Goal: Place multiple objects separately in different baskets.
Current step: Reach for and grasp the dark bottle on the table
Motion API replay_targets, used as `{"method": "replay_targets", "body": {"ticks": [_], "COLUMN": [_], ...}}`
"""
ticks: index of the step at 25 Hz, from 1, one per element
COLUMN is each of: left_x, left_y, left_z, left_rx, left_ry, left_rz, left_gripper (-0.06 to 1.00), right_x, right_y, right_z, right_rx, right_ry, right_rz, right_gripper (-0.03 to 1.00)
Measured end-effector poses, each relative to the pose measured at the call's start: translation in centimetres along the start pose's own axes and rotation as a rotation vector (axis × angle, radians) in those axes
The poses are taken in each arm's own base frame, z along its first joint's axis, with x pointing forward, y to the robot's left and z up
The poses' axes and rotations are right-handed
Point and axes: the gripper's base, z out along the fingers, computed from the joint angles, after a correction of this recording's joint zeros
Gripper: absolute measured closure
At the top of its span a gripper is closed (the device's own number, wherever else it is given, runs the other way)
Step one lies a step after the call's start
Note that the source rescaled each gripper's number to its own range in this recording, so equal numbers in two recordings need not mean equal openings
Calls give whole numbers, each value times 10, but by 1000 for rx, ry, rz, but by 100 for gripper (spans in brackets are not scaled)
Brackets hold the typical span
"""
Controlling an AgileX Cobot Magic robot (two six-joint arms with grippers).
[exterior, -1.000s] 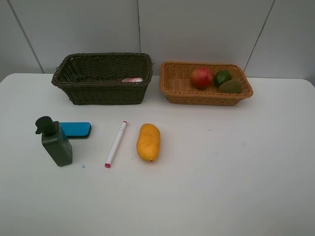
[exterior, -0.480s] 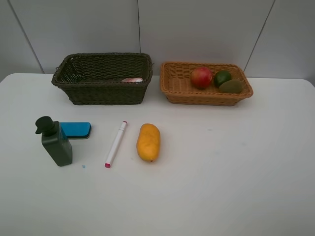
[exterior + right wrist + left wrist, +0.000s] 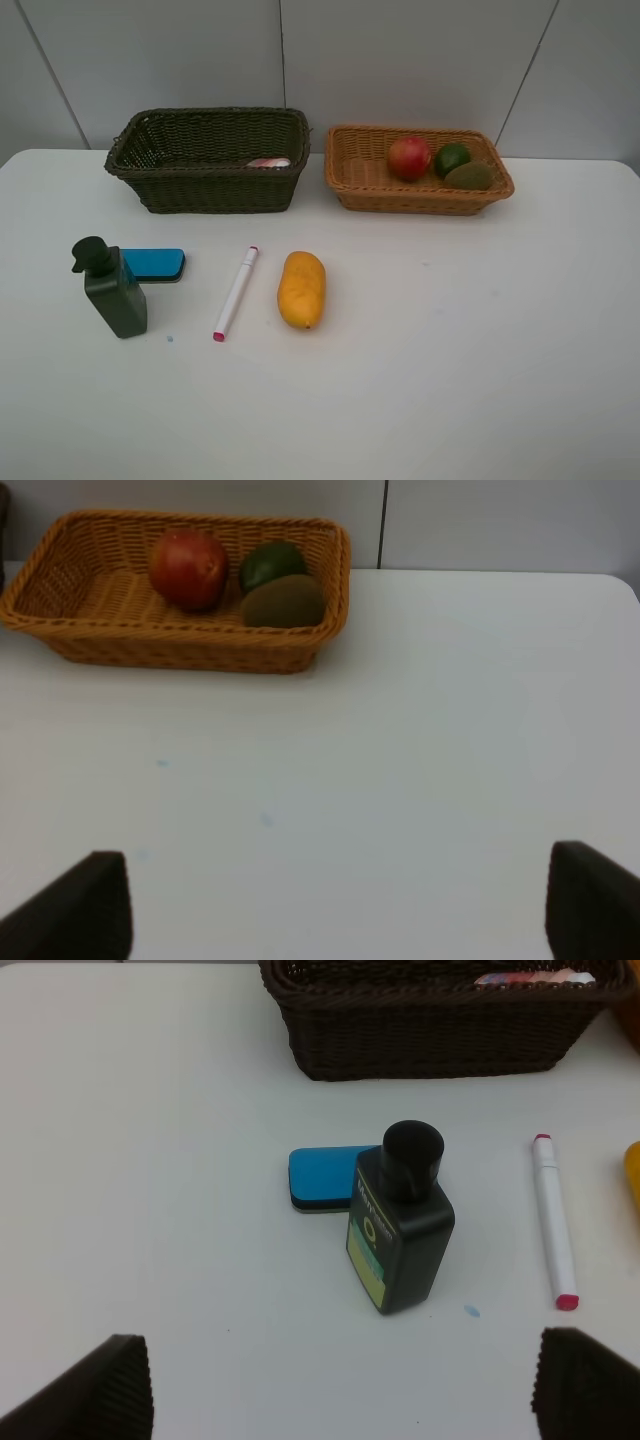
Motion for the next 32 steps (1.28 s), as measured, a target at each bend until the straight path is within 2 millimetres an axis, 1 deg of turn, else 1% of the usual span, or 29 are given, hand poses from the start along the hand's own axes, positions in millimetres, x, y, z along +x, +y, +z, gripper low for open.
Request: {"method": "replay_targets", "body": {"ticks": [32], "left_x": [0], "left_y": [0], "left_z": [0], "left_rx": [0], "left_ry": [0], "left_rz": [0], "left_gripper": [-5], "right_x": [0], "right_y": [0], "right_z": [0], "right_rx": [0], "right_ry": [1], "right_rz": [0], "right_gripper": [-3]}}
